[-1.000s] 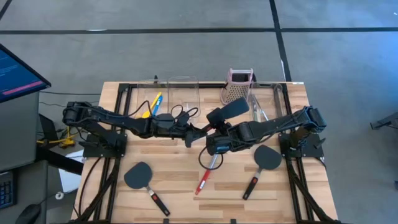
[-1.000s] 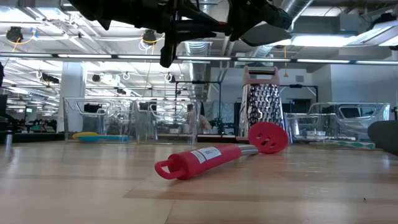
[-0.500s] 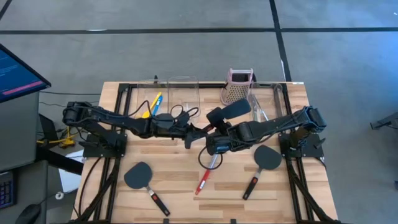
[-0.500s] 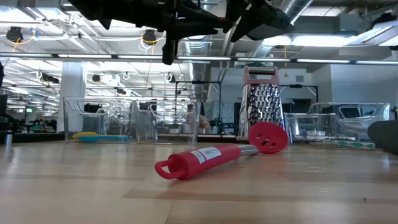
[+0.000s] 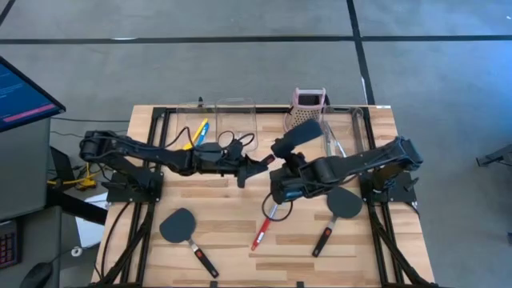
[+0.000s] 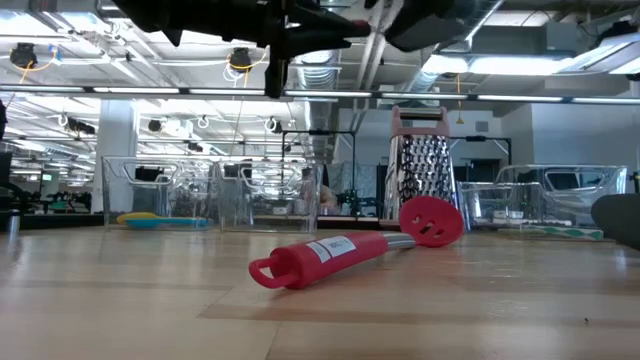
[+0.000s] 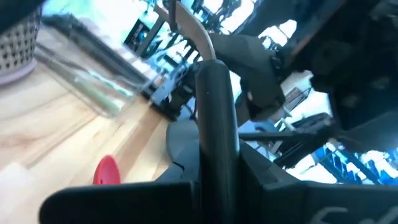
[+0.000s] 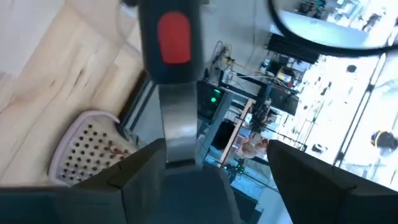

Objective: Pick & Place Kitchen Items
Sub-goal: Put the black spatula into the middle transparent bin

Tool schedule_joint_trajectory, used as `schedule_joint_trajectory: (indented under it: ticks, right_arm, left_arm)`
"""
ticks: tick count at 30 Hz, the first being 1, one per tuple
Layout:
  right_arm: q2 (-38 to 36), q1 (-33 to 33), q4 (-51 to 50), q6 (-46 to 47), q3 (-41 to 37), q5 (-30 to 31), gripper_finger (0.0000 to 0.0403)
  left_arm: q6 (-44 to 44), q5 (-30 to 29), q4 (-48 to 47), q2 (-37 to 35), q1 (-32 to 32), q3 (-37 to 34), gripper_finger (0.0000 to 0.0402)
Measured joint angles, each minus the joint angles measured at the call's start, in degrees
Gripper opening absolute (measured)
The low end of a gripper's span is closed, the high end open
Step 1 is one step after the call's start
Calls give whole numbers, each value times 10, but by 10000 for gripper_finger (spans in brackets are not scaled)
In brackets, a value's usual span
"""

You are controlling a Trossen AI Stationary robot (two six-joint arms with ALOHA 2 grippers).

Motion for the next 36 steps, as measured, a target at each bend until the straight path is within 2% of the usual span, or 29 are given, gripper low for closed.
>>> schedule_joint_trajectory:
  ticks: [4, 8, 16, 21, 24, 28, 30, 33, 36]
  right_arm:
    - [-19, 12, -14, 73, 42, 18, 253]
    - [-45, 23, -31, 208, 69, -1, 206]
    - [-121, 50, -50, 403, 71, -73, 73]
    - [-171, 65, -56, 514, 71, -160, 12]
    - [-200, 78, -48, 563, 58, -185, 6]
    - [-238, 99, -31, 621, 15, -182, 11]
    - [-259, 111, -1, 638, -26, -163, 5]
    - [-293, 126, 91, 643, -105, -136, 3]
    - [-328, 127, 231, 623, -199, -132, 4]
  left_arm:
    - [8, -9, -26, -1, 17, -5, 24]
    - [10, -12, 0, -16, 36, -6, 24]
    - [36, -18, 2, -36, 50, -10, 24]
    - [63, -18, 8, -57, 50, -12, 24]
    - [92, -18, 23, -76, 50, -10, 24]
    - [132, -20, 24, -107, 50, -11, 24]
    - [148, -21, 27, -123, 50, -11, 24]
    - [160, -21, 31, -139, 49, -11, 24]
    - [160, -18, 34, -140, 42, -11, 24]
